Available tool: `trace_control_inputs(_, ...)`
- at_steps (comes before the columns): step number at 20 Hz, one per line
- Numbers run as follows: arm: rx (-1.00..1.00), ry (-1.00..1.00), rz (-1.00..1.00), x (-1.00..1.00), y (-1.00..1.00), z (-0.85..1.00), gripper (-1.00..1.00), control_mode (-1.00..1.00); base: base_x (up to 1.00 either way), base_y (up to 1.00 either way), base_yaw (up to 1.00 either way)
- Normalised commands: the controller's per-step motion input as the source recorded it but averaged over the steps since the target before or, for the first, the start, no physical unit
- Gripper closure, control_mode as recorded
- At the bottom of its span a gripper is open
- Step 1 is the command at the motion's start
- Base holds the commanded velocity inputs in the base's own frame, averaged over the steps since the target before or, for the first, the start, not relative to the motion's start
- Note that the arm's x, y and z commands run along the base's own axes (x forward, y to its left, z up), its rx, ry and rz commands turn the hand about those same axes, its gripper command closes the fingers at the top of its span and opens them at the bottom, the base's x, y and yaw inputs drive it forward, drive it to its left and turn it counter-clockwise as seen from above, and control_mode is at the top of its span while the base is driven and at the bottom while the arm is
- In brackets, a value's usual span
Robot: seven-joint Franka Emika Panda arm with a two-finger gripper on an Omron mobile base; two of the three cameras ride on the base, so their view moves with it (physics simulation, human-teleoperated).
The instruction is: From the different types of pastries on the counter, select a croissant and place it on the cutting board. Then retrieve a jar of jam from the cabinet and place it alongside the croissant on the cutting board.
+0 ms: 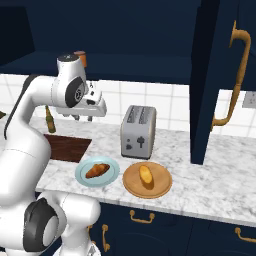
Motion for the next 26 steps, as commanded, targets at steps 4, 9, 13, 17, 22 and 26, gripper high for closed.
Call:
trace_control_inputs(4,0.00,0.00,0.00,0.00,0.03,-0.11,-1.00,-1.00,0.00,0.00,0.00)
trace_control_inputs(9,-0.01,0.04,-0.11,-0.04,0.08,-0.29,-1.00,-1.00,0.00,0.00,0.00)
trace_control_inputs(13,0.00,0.01,-0.16,-0.43,-0.04,-0.41,-1.00,-1.00,0.00,0.00,0.00)
trace_control_inputs(17,0.00,0.00,-0.15,-0.67,-0.09,-0.46,-1.00,-1.00,0.00,0.00,0.00)
trace_control_inputs(22,0.03,-0.01,-0.16,-0.70,-0.15,-0.46,-1.00,-1.00,0.00,0.00,0.00)
trace_control_inputs(26,0.03,-0.06,-0.18,-0.29,-0.01,-0.59,-1.00,-1.00,0.00,0.00,0.00)
